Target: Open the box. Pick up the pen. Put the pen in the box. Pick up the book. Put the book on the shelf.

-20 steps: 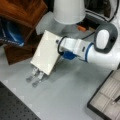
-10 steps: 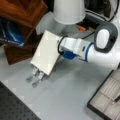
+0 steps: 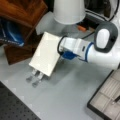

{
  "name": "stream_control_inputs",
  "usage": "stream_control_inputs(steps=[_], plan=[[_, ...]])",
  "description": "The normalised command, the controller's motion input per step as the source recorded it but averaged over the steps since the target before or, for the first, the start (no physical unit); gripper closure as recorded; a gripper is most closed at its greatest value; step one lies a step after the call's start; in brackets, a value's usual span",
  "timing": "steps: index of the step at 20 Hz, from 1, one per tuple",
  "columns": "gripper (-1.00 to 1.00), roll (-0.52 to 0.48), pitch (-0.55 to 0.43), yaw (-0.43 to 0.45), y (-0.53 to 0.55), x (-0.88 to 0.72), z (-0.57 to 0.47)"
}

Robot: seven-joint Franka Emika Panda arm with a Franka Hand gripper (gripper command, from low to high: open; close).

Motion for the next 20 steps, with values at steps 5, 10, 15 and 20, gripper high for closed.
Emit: stream_control_inputs(steps=[5,10,15,20], plan=[[1.00,-0.010,0.136,0.197,-0.14,0.08,0.11],[1.00,-0.016,0.133,0.216,-0.13,0.14,0.28],[1.00,0.000,0.128,0.155,-0.05,0.19,0.45],[1.00,0.020,0.115,0.098,0.03,0.21,0.46]])
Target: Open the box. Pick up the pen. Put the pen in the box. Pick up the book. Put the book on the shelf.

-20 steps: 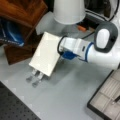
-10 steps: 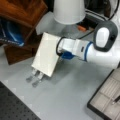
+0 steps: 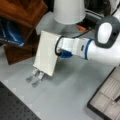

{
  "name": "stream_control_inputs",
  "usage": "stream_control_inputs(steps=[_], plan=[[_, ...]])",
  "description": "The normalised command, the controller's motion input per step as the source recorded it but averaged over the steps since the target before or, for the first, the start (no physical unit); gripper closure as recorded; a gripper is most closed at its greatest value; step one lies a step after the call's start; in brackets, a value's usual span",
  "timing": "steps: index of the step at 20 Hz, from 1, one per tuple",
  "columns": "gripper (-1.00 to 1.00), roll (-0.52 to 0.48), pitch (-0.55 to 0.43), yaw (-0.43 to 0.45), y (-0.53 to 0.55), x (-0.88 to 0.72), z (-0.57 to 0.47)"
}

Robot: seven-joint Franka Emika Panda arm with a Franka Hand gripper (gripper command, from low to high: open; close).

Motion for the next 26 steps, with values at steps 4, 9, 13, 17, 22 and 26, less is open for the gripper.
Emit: stream_control_inputs(steps=[4,9,13,17,22,26], plan=[[1.00,0.044,0.083,0.052,0.05,0.17,0.35],[1.00,0.051,0.070,-0.011,0.09,0.10,0.35],[1.00,0.024,0.067,-0.094,0.08,0.06,0.46],[1.00,0.014,0.068,-0.211,0.08,0.02,0.43],[1.00,0.034,0.075,-0.291,0.13,-0.01,0.37],[1.00,0.077,0.093,-0.319,0.14,0.01,0.35]])
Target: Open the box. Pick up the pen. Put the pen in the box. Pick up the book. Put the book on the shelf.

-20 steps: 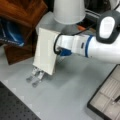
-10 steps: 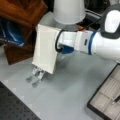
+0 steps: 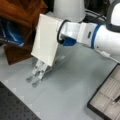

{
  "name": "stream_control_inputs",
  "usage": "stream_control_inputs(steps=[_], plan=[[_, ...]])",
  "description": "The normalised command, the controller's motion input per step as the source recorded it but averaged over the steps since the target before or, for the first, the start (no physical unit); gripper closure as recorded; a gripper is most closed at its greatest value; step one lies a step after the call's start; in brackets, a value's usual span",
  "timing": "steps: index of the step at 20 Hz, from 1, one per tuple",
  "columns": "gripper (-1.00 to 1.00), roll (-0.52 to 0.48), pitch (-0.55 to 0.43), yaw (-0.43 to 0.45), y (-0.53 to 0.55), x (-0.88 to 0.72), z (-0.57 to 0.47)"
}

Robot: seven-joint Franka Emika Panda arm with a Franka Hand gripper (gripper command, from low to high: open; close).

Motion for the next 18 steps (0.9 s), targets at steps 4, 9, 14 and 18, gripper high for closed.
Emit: stream_control_inputs(steps=[4,9,14,18], plan=[[1.00,0.105,0.117,-0.352,0.11,-0.03,0.42],[1.00,0.105,0.110,-0.345,0.06,-0.05,0.46],[1.00,0.111,0.084,-0.309,0.02,-0.11,0.45],[1.00,0.106,0.079,-0.248,-0.04,-0.21,0.42]])
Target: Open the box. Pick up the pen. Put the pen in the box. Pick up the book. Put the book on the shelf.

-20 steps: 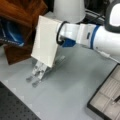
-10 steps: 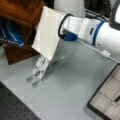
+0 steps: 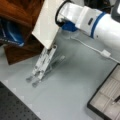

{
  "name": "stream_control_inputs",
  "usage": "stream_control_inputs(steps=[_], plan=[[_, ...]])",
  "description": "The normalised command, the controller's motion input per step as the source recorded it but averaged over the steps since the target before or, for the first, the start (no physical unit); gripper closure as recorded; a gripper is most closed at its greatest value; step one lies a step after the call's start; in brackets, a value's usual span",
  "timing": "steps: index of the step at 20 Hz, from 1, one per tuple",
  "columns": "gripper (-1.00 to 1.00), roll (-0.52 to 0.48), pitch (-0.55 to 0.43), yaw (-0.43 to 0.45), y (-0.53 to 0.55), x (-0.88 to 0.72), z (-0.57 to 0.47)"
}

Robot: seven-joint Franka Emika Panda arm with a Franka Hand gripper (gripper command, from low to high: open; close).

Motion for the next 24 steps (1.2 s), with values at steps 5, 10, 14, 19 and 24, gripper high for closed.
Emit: stream_control_inputs(steps=[5,10,14,19,24], plan=[[1.00,0.132,0.083,-0.201,-0.08,-0.22,0.37],[1.00,0.141,0.090,-0.212,-0.11,-0.17,0.26],[1.00,0.131,0.094,-0.152,-0.22,-0.14,0.20],[1.00,0.105,0.070,-0.068,-0.34,-0.17,0.14],[1.00,0.089,0.052,0.054,-0.33,-0.19,0.12]])
